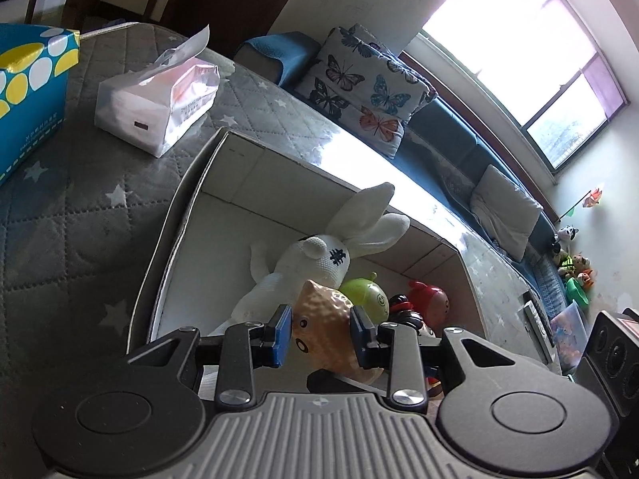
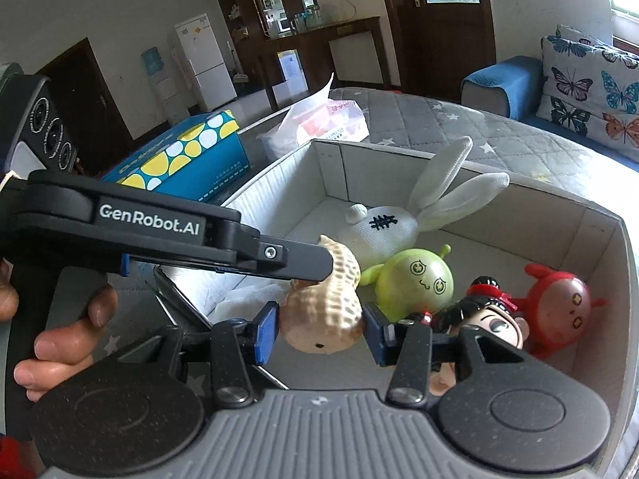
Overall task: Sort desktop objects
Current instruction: 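Carry the peanut toy with the left tool into the box and release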
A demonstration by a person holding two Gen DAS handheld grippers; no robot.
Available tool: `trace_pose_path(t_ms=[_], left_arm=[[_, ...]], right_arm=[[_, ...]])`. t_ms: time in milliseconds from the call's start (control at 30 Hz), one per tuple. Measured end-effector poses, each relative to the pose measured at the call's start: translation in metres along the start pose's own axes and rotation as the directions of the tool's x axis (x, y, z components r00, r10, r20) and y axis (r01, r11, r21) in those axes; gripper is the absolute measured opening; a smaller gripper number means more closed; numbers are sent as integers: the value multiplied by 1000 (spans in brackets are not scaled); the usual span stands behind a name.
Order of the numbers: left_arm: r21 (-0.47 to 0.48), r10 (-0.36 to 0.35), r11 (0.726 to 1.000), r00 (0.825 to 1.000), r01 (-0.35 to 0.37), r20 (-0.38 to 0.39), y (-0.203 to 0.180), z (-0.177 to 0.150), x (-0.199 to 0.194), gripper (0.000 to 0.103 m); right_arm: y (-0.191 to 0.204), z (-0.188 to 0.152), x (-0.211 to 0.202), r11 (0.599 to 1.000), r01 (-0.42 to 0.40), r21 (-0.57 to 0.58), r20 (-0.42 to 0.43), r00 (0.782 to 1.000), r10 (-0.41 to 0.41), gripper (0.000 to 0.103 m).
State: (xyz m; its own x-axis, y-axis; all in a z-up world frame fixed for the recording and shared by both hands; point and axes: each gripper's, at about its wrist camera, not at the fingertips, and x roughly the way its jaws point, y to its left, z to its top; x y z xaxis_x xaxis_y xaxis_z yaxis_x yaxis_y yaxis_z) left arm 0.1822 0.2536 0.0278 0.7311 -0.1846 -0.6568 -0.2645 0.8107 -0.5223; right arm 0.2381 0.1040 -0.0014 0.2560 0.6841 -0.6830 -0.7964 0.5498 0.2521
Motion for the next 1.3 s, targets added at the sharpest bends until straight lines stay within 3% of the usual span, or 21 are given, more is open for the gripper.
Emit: trace_pose_path(t_ms=[133,267,400,567,833,1200,1300], left_arm=[[10,7,1000,1000,-7,11,-1,0,1,35],[18,15,1000,1000,-15,16,-3,-1,1,35],[9,14,1000,1000,-14,16,-1,-1,1,35],[11,17,1000,1000,-17,17,-2,-2,0,35],[11,17,1000,1000,-17,11,-4,-3,0,35],[30,21,999,1000,-21,14,-11,-8,-6,35],[38,19,999,1000,-19,14,-14,-11,-8,35]], right_arm=[[2,0,0,1000,17,-13,6,1000,-17,48],[5,-2,-3,999,27,-32,12,1000,-27,59],[4,-2,-5,999,34,-29,19,999,-34,60],[3,-5,-18,998,49,-40,49,998,-47,70],[1,-13,-38,997,67,-48,81,995,-63,77],[9,-28,-46,996,73,-52,105,992,-67,78],[12,-31,-46,996,72,-49,111,992,-66,85]])
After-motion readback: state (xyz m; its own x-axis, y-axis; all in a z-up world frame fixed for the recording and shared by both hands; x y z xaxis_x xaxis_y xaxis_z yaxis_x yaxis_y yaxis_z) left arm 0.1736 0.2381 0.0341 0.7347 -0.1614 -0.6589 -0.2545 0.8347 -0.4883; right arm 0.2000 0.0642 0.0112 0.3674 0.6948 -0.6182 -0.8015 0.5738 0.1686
